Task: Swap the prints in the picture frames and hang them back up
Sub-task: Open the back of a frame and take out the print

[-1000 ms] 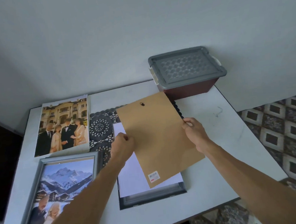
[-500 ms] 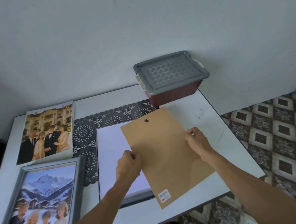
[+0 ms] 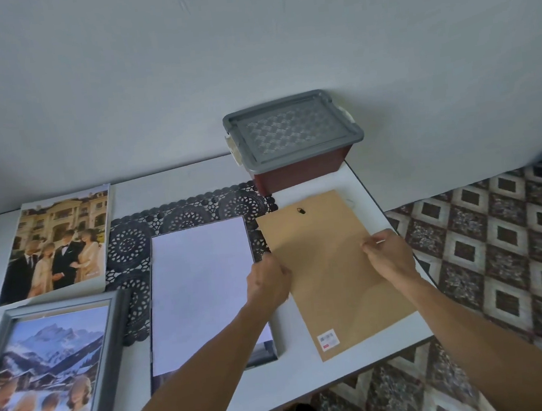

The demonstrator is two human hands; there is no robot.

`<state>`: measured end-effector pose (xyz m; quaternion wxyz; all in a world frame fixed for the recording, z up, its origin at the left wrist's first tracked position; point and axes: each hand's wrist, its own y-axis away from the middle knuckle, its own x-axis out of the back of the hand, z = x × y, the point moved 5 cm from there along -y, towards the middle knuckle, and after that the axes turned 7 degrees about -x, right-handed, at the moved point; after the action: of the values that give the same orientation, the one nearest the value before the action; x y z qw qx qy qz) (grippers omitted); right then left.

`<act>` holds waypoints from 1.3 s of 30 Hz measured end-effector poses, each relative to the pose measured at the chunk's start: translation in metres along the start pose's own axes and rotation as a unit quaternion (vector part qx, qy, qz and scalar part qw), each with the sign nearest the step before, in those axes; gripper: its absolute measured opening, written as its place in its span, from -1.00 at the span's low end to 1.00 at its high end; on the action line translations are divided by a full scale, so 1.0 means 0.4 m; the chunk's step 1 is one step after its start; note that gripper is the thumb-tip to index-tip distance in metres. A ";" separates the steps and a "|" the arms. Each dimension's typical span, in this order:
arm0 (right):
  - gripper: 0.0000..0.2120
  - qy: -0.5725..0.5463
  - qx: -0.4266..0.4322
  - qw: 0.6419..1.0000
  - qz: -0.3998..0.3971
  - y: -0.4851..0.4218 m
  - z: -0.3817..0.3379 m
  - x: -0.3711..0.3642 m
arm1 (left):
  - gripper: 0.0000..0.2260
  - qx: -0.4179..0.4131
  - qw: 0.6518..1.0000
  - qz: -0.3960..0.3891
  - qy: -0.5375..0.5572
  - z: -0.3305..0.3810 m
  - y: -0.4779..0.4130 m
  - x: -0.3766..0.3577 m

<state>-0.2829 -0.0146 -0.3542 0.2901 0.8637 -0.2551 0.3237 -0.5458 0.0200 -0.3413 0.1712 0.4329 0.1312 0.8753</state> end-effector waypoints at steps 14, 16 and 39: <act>-0.68 0.090 0.008 0.996 -0.014 -0.053 0.002 -0.014 | -0.78 -0.004 0.993 -0.032 -0.113 0.032 -0.053 0.003; -0.67 0.083 0.033 0.996 -0.021 -0.061 -0.037 -0.023 | -0.75 -0.019 0.993 0.003 -0.120 0.042 -0.068 0.033; -0.20 -0.013 0.179 0.977 -0.112 -0.091 -0.479 -0.153 | -0.41 -0.268 0.918 0.106 -0.271 0.100 -0.256 0.288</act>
<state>-0.3792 0.1542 -0.2904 0.1619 0.9288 -0.0980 0.3185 -0.5600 0.1638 -0.2741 0.2157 0.6028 -0.2066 0.7399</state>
